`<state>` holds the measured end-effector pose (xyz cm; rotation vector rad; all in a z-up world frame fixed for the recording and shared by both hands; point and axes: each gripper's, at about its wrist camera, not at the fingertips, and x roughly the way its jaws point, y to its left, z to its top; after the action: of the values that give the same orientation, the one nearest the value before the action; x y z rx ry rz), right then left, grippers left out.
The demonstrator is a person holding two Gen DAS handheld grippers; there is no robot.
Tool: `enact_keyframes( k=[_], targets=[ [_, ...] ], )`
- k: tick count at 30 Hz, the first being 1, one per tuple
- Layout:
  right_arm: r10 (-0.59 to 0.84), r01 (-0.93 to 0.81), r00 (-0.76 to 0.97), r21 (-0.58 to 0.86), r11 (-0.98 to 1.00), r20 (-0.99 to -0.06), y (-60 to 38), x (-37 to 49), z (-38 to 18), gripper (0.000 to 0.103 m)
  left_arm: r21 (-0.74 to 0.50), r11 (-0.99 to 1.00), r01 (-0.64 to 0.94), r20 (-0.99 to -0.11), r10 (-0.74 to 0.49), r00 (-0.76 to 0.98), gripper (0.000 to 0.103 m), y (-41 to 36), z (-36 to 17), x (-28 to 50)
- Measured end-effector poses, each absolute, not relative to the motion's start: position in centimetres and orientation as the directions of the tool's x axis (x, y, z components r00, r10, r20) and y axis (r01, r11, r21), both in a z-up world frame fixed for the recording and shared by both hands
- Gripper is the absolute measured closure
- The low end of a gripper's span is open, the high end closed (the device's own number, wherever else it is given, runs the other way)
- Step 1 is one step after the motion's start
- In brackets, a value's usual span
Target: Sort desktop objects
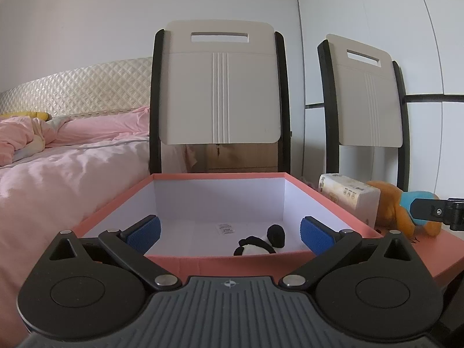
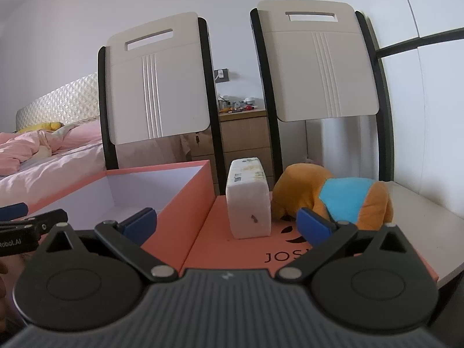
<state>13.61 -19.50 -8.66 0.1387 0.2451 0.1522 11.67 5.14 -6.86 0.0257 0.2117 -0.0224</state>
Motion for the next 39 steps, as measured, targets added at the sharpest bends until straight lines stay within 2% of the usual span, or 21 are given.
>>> enact_keyframes(
  k=[15,20,24,27,34,39],
  targets=[
    [0.185,-0.149,0.948,0.153,0.977,-0.26,-19.8,14.4,-7.7,0.0,0.008,1.0,0.025,-0.221,-0.022,0.975,0.0,5.3,-6.6,11.8],
    [0.241,-0.199,0.934,0.178,0.964,-0.263,-19.6,16.3,-5.9,0.0,0.006,1.0,0.027,-0.218,-0.025,0.976,0.0,5.2,-6.5,11.7],
    [0.225,-0.193,0.942,0.145,0.97,-0.248,-18.9,19.5,-4.5,0.0,-0.001,1.0,0.026,-0.214,-0.025,0.977,0.0,5.3,-6.4,11.6],
    [0.225,-0.186,0.928,0.155,0.97,-0.298,-18.9,23.3,-4.5,0.0,-0.004,1.0,0.027,-0.212,-0.027,0.977,0.0,5.4,-6.4,11.6],
    [0.146,-0.126,0.903,0.076,0.989,-0.405,-18.8,29.9,-6.6,0.0,-0.009,1.0,0.027,-0.215,-0.029,0.976,0.0,5.5,-6.4,11.6],
    [0.143,-0.121,0.892,0.077,0.99,-0.429,-18.5,32.3,-8.2,0.001,-0.012,1.0,0.018,-0.223,-0.02,0.975,0.0,5.6,-6.6,11.8]
  ],
)
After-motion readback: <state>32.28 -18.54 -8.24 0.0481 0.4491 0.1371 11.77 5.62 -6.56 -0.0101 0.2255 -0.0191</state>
